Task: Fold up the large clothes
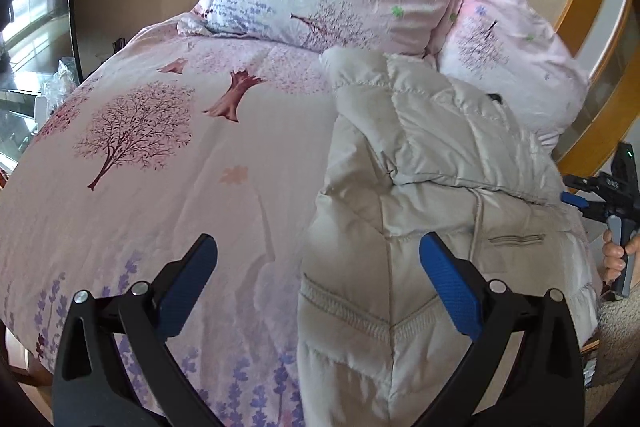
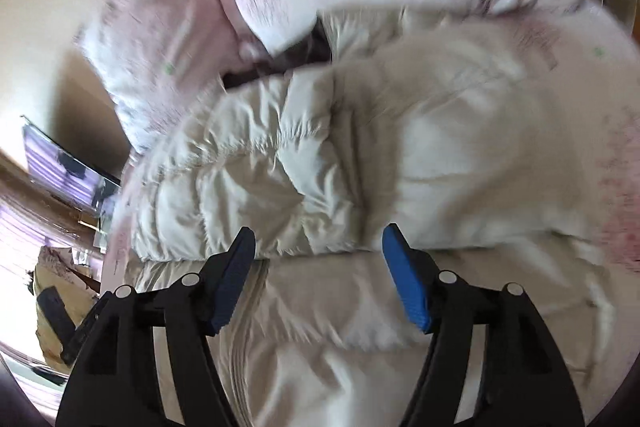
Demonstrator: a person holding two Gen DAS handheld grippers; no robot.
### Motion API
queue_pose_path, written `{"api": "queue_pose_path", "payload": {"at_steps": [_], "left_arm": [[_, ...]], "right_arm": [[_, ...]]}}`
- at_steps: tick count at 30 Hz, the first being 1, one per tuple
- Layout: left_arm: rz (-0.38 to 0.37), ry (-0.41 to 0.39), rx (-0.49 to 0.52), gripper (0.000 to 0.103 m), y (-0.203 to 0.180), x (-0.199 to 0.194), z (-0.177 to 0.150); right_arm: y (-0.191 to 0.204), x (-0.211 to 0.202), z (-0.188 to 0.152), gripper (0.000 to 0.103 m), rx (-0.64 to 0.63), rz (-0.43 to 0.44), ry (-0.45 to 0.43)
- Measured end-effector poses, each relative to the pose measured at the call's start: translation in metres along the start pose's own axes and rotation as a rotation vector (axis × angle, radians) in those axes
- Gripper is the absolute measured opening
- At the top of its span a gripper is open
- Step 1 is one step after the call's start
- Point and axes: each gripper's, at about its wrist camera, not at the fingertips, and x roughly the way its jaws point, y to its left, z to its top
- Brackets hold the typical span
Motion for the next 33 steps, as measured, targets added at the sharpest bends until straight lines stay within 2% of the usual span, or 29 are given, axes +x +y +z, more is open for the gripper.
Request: {"api": "queue_pose_path", "payload": {"at_steps": [1, 4, 5, 7, 10, 13, 15, 17, 20, 25, 27, 29, 33], "left_arm": [[-0.003, -0.008, -0.003, 0.101, 0.003, -0.004, -0.003], [-0.018, 0.034, -0.021, 0.101, 0.013, -0.01, -0.013], [-0.028, 0.05, -0.037, 0.101, 0.017, -0.01, -0.016], [-0.068, 0.073, -0.074, 0.101, 0.025, -0.015, -0.026], [-0.131, 0.079, -0.112, 0.101, 0.032, -0.022, -0.037], [-0.195, 0.09, -0.153, 0.099, 0.035, -0.025, -0.045], [-0.225, 0.111, -0.164, 0.096, 0.033, -0.024, -0.049], [-0.244, 0.135, -0.163, 0.087, 0.03, -0.024, -0.054], [-0.269, 0.176, -0.165, 0.075, 0.024, -0.022, -0.062], [-0.331, 0.219, -0.185, 0.067, 0.017, -0.021, -0.076], [-0.35, 0.235, -0.193, 0.064, 0.013, -0.021, -0.082], [-0.362, 0.242, -0.2, 0.062, 0.012, -0.023, -0.086], [-0.425, 0.272, -0.261, 0.058, 0.01, -0.024, -0.097]], "right_arm": [[-0.005, -0.015, -0.005, 0.068, -0.02, 0.007, -0.03], [-0.028, -0.051, -0.024, 0.092, -0.064, -0.039, -0.102], [-0.036, -0.059, -0.029, 0.093, -0.063, -0.057, -0.113], [-0.069, -0.08, -0.045, 0.093, 0.008, -0.08, -0.114], [-0.12, -0.1, -0.07, 0.093, 0.188, -0.01, -0.089], [-0.154, -0.106, -0.093, 0.092, 0.312, 0.032, -0.064], [-0.169, -0.108, -0.108, 0.092, 0.354, 0.036, -0.048], [-0.18, -0.108, -0.125, 0.091, 0.388, 0.048, -0.029], [-0.192, -0.103, -0.14, 0.089, 0.436, 0.094, 0.004], [-0.195, -0.1, -0.154, 0.079, 0.447, 0.213, 0.039], [-0.193, -0.102, -0.157, 0.076, 0.432, 0.224, 0.048], [-0.192, -0.102, -0.159, 0.069, 0.443, 0.258, 0.06], [-0.184, -0.099, -0.163, 0.068, 0.421, 0.3, 0.083]]}}
